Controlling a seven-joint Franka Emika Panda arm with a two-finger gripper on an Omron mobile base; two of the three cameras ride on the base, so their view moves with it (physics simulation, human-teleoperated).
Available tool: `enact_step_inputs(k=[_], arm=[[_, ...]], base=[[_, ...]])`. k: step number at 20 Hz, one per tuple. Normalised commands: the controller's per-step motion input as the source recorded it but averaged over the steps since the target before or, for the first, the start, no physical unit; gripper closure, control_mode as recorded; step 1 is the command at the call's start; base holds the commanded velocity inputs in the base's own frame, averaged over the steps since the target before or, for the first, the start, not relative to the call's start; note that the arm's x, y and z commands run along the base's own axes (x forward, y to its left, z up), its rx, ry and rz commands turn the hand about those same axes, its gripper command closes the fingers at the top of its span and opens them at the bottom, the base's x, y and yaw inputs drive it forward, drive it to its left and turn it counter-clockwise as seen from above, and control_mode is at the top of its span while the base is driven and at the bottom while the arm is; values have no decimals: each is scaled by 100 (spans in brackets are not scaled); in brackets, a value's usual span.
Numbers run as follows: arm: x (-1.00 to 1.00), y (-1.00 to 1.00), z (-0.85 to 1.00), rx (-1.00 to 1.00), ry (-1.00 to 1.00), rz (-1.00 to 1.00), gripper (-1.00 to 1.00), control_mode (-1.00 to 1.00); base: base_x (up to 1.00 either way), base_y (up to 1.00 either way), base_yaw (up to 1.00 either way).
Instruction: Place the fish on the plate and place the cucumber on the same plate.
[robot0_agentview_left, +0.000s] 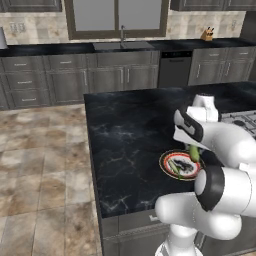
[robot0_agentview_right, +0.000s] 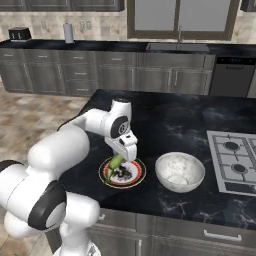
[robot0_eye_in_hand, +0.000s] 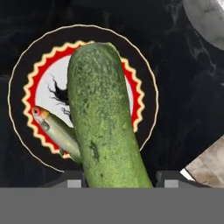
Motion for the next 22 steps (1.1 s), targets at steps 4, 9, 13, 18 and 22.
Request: enact_step_inputs(k=[4,9,13,18,22], arm=[[23,0,-19,-11,11,24,100,-100],[-13,0,-28,-1,1,16,100,-100],[0,-7,-40,3,0,4,100,-100],[0,0,-40,1,-2,0,100,-100],[0,0,-28,0,-5,0,100,-100]], base=[[0,0,0],[0,0,0],[0,0,0],[0,0,0],[0,0,0]])
